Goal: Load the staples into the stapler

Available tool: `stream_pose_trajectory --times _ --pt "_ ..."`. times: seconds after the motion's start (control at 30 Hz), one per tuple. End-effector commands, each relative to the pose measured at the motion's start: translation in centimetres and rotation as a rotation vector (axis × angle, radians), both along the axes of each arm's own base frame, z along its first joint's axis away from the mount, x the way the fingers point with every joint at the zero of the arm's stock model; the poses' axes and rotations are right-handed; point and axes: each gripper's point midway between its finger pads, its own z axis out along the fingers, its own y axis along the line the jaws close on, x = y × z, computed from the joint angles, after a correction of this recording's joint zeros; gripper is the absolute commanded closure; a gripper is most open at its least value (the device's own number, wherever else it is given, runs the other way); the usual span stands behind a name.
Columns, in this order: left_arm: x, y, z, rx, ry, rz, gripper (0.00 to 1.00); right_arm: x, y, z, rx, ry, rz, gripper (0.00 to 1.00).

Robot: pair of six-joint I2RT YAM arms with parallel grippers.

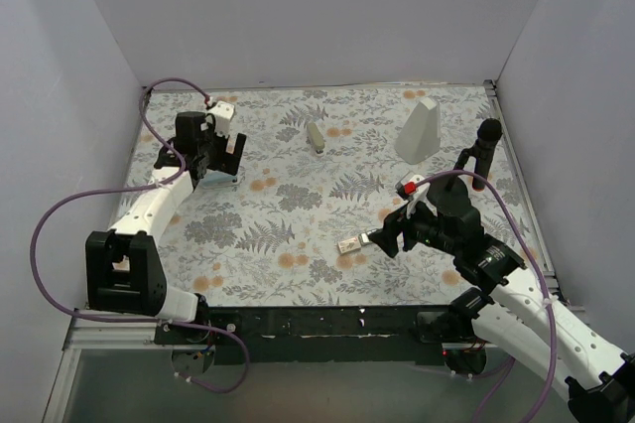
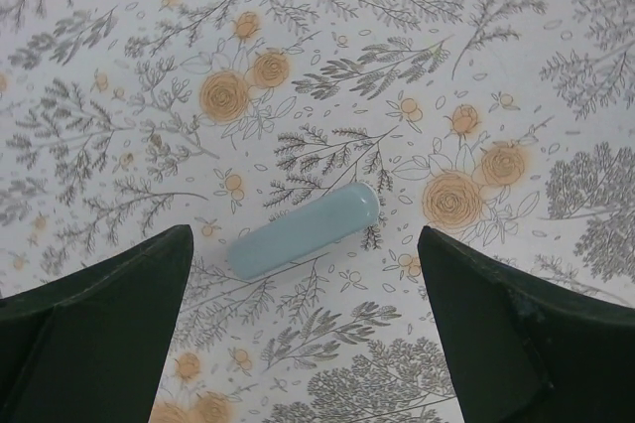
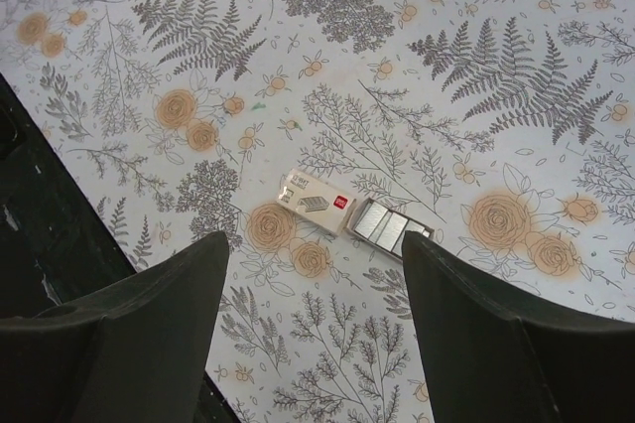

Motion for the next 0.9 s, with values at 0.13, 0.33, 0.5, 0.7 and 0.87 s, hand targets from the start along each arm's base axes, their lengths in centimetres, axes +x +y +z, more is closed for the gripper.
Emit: stream_pose_trajectory --times 0.13,0.33,0.5,0.7,0.87 --pt "-0.3 -2.2 -3.4 0.151 0.075 -0.405 0.02 -0.4 1.2 1.9 0.069 -0.063 0.071 0.21" --pt "-0.5 -2.3 -5.3 0.191 0.14 -0.479 0.02 -0.6 1.4 1.6 0.066 -0.049 0.085 0.21" --pt "0.8 -1.6 -6.5 0.245 0.174 -0.486 0.02 -0.6 1.5 1.6 0.065 -0.05 0.094 0.22" --pt "1.8 -0.9 -8.1 0.274 0.229 -0.465 0.02 -0.7 1.6 1.6 0.069 -0.048 0.099 0.23" --pt "1.5 -1.0 -9.0 0.264 0.252 -0.469 0.05 -0.6 1.6 1.4 0.063 -0.044 0.097 0.23"
